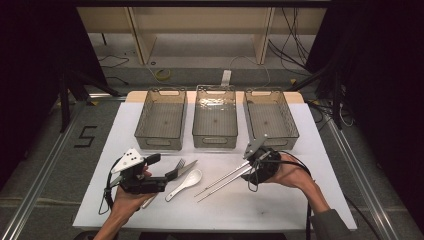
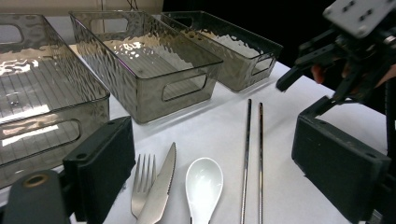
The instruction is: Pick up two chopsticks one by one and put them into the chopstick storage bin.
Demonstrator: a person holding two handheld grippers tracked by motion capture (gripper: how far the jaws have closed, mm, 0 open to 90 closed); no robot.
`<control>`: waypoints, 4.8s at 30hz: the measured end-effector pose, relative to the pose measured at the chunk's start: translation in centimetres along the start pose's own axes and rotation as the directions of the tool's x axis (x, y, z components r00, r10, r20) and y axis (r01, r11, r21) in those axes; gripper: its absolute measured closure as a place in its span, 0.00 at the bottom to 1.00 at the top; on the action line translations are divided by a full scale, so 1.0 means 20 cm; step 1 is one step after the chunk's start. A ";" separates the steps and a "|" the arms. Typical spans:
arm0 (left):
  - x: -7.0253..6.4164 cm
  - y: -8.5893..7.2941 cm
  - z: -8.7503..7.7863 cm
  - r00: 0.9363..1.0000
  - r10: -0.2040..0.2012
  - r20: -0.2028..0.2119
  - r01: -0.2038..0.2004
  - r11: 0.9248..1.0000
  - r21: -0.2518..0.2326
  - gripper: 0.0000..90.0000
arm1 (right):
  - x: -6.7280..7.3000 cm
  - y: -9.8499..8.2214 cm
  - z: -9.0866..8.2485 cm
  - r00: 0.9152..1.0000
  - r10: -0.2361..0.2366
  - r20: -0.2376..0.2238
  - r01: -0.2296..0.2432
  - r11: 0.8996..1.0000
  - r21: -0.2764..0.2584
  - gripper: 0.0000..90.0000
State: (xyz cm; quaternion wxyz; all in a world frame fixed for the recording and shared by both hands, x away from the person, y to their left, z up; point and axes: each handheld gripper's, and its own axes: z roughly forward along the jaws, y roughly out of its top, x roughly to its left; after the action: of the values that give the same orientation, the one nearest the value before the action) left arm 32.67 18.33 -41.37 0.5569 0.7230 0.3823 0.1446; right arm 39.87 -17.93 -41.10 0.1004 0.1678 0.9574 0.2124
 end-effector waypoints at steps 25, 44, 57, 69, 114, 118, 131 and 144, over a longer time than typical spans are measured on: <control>0.00 0.00 0.01 1.000 0.004 0.005 -0.004 1.000 0.007 0.14 | -0.10 0.07 0.29 0.990 -0.093 -0.110 0.115 0.969 0.217 0.62; 0.00 0.00 0.00 1.000 0.007 0.003 -0.007 1.000 0.011 0.14 | -0.04 0.08 0.28 0.973 -0.177 -0.145 0.213 0.933 0.290 0.79; 0.00 0.00 0.01 1.000 0.008 0.010 -0.008 1.000 0.015 0.14 | 0.06 0.05 0.26 0.956 -0.245 -0.159 0.285 0.903 0.321 0.89; 0.00 0.00 0.01 1.000 0.011 0.011 -0.011 1.000 0.017 0.14 | 0.09 0.02 0.24 0.942 -0.285 -0.179 0.329 0.891 0.313 0.95; -0.16 0.02 0.34 0.958 0.159 0.240 -0.223 0.937 0.268 0.18 | 0.16 0.03 -0.08 0.945 -0.320 -0.071 0.327 0.938 0.117 0.95; -0.20 0.02 0.40 0.946 0.203 0.254 -0.277 0.913 0.299 0.18 | 0.18 0.08 -0.07 0.939 -0.336 -0.071 0.341 0.936 0.090 0.95; -0.29 0.00 0.47 0.888 0.328 0.323 -0.441 0.805 0.397 0.42 | 0.23 0.18 -0.07 0.912 -0.402 -0.085 0.409 0.909 0.080 0.95; -0.32 -0.01 0.52 0.865 0.358 0.351 -0.491 0.747 0.449 0.68 | 0.25 0.21 -0.08 0.898 -0.429 -0.094 0.436 0.896 0.083 0.95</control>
State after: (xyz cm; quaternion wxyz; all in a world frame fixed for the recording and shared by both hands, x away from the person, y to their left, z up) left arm 34.93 6.56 -43.61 0.3326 0.9268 0.1599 0.0692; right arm 35.95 -13.11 -38.46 0.1014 -0.0522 0.9833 0.1418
